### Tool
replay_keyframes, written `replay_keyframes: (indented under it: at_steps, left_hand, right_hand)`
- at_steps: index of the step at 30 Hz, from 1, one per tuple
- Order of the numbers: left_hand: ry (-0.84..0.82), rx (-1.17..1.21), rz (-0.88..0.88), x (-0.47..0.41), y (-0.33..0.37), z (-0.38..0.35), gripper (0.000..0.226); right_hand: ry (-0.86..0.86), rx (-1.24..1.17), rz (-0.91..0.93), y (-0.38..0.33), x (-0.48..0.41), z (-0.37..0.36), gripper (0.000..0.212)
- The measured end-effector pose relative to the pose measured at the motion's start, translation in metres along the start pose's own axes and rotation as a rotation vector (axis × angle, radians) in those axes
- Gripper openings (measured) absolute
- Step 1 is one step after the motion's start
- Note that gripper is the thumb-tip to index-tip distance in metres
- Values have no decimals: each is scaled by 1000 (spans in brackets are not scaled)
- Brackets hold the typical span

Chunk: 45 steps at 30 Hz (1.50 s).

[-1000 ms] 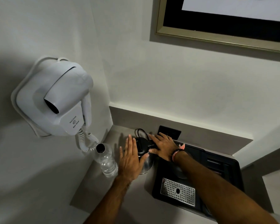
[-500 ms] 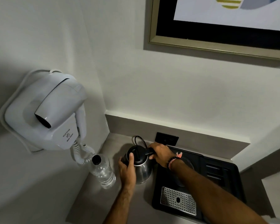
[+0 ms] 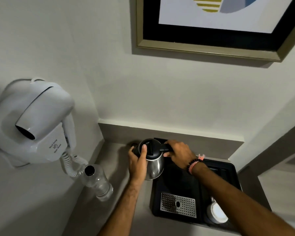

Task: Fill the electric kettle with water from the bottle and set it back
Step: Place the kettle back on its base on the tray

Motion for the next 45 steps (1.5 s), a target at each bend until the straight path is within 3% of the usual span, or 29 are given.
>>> replay_keyframes:
  at_steps: [10, 20, 24, 27, 31, 41, 45]
  left_hand:
    - [-226, -81, 133, 46, -35, -93, 75]
    - [-292, -112, 188, 62, -54, -113, 75]
    - [-297, -103, 185, 60, -53, -114, 74]
    - [-311, -141, 184, 61, -54, -115, 79]
    - [-336, -217, 110, 59, -46, -112, 85]
    - [-503, -528, -86, 55, -22, -114, 99]
    - [-588, -725, -197, 56, -18, -114, 107]
  right_hand:
    - [15, 48, -217, 89, 69, 20, 26]
    - [20, -34, -298, 119, 95, 8, 29]
    - [19, -91, -308, 122, 95, 8, 37]
    - [51, -98, -355, 126, 104, 5, 57]
    - [162, 12, -394, 125, 128, -5, 71]
    - [239, 78, -410, 116, 133, -8, 63]
    - [227, 249, -435, 117, 133, 2, 68]
Point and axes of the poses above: each hand's wrist, its own x-axis away from the middle knuckle, its own z-axis out of the back of the hand, y = z × x, the point moved 7 cm from there along -x, towards the middle knuckle, and after that the axes turned 15 degrees about x, right-handed, at the moved point
